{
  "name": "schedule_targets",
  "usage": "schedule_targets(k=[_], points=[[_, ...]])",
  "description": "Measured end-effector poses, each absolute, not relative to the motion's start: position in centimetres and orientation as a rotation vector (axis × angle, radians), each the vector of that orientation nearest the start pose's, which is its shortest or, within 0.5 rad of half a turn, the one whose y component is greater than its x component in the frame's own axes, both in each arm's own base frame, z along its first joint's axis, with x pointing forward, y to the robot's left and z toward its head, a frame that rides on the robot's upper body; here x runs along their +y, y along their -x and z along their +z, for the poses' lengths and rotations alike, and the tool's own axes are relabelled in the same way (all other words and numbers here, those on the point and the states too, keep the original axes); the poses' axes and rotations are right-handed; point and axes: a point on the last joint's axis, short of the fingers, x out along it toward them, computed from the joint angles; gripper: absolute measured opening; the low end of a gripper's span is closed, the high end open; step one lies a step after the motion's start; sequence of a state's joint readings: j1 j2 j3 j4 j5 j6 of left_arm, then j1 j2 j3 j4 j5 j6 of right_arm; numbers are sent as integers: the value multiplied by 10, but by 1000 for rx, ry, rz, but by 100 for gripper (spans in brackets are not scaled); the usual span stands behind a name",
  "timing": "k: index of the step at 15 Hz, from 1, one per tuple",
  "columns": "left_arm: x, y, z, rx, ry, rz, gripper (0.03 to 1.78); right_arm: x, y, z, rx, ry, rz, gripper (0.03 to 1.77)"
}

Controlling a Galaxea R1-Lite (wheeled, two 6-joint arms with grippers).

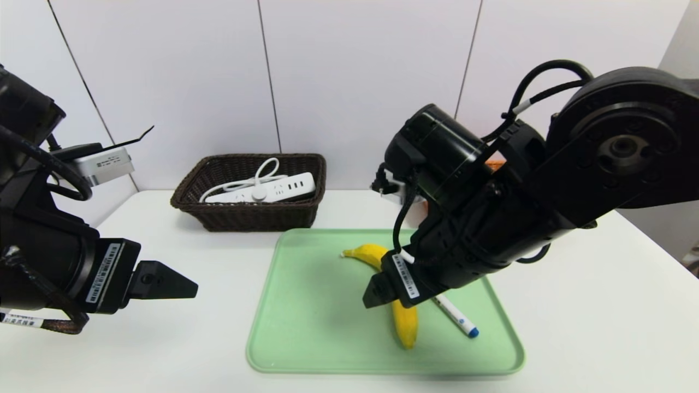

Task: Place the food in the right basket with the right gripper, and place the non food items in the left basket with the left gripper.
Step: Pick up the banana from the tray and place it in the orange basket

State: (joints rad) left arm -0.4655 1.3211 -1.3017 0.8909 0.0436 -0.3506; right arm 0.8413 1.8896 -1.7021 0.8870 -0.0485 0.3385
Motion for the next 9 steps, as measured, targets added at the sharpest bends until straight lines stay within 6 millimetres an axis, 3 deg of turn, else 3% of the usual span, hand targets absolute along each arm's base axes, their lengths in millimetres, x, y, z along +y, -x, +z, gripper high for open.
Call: schedule_targets(k=[9], points=[[-73, -148, 278, 953, 87, -228, 169, 265, -230, 199, 1132, 277, 420, 170]])
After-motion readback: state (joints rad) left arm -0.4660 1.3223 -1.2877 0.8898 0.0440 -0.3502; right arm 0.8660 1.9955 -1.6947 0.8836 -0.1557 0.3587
